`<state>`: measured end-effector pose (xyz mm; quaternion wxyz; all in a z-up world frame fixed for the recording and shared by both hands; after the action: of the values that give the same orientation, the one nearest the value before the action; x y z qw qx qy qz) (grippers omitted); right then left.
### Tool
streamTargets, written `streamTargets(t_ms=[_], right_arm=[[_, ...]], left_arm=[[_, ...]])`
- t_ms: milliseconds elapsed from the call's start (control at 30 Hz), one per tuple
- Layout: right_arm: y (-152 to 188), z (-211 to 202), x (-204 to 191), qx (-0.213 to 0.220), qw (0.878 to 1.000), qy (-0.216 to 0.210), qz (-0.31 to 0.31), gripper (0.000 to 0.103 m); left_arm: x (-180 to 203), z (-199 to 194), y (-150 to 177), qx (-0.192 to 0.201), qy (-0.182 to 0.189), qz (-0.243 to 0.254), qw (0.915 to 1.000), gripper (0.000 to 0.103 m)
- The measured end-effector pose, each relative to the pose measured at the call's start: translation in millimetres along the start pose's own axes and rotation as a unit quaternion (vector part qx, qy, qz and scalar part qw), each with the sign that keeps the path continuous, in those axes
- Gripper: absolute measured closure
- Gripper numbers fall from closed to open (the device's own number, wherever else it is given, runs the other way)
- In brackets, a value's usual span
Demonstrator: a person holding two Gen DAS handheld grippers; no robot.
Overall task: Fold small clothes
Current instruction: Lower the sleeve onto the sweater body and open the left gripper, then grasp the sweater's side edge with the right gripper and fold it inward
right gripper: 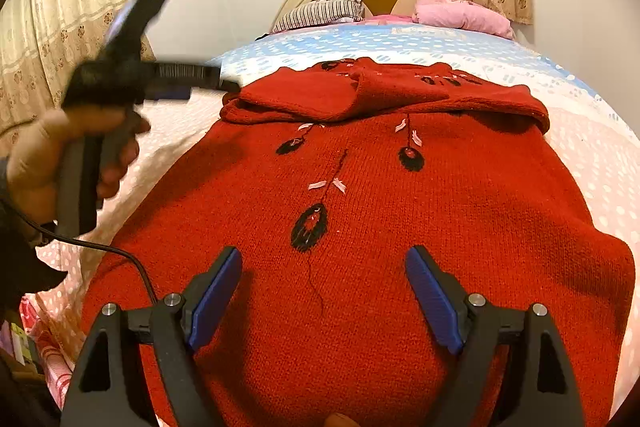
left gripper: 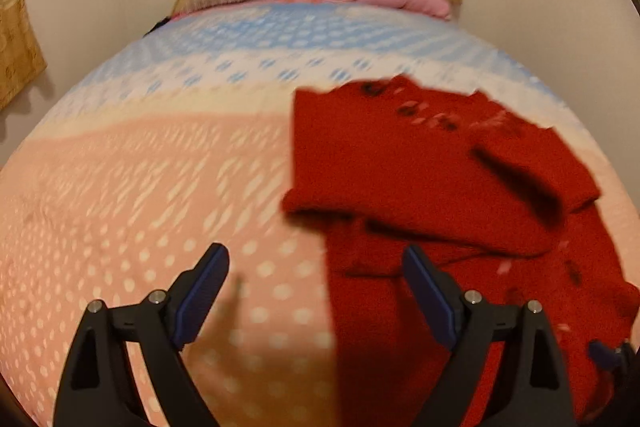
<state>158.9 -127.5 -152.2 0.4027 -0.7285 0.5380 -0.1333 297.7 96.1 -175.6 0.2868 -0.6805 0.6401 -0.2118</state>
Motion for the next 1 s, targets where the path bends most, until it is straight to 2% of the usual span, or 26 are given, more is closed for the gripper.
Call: streamTargets(t_ms=[100, 133, 200, 333, 433, 567, 700, 733, 767, 800, 833, 867, 933, 1000], right_arm=[[-2, -3, 0, -0.016, 1.0, -0.004, 0.011, 0.018], [-8, -7, 3, -0.027, 0.999, -0.01, 0.027, 0.018], [-24, -17, 9, -0.018, 0.998, -0.014, 0.051, 0.018], [-80, -36, 16, 0.021, 0.998, 0.041, 0.03, 0.019], [-123, -25, 12, 0.026, 0.997, 0.068, 0.014, 0.029], [-164, 30, -3, -0.002, 0.995, 0.098, -0.014, 0.033], [-171, 91, -14, -0.047, 0.99, 0.129, -0.033, 0.033], [-168, 104, -14, -0.059, 0.986, 0.149, -0.047, 0.036], [-164, 124, -12, -0.079, 0.981, 0.171, -0.057, 0.046], [-161, 134, -10, -0.09, 0.979, 0.174, -0.055, 0.05], [-156, 142, -4, -0.1, 0.977, 0.182, -0.052, 0.058], [-154, 147, 5, -0.104, 0.973, 0.201, -0.049, 0.075], [-157, 144, 18, -0.089, 0.976, 0.197, -0.023, 0.095], [-167, 129, 24, -0.059, 0.98, 0.188, -0.012, 0.097]], left_arm=[[-6, 15, -1, -0.006, -0.014, -0.002, 0.9999, 0.011], [-8, 16, 0, -0.005, -0.012, -0.004, 0.9999, 0.008], [-11, 22, 1, -0.008, -0.008, -0.018, 0.9998, 0.005], [-19, 27, 9, -0.021, 0.013, -0.05, 0.9985, 0.0], [-30, 31, 17, -0.024, 0.043, -0.099, 0.9938, 0.0], [-28, 28, 20, -0.018, 0.043, -0.097, 0.9942, 0.0], [-31, 31, 20, -0.02, 0.058, -0.108, 0.9922, 0.0], [-32, 31, 20, -0.019, 0.06, -0.11, 0.9919, 0.0], [-32, 31, 20, -0.018, 0.06, -0.11, 0.9919, 0.0], [-32, 31, 20, -0.018, 0.06, -0.11, 0.992, 0.0], [-32, 31, 20, -0.018, 0.061, -0.11, 0.9918, 0.0], [-32, 31, 20, -0.017, 0.064, -0.112, 0.9915, 0.0], [-33, 30, 20, -0.015, 0.068, -0.115, 0.9909, 0.0], [-33, 30, 20, -0.015, 0.069, -0.117, 0.9907, 0.0]])
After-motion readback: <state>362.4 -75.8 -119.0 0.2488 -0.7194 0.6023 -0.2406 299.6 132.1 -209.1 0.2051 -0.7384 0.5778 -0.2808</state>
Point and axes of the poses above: each gripper's, at about its wrist camera, not at the fingertips, and z roughly the way its jaws point, x to its right, y to its underside, the point moved 7 cm from there along z, roughly the way its jaws point, and after that the axes turned 8 degrees about z, right-handed, at the moved point
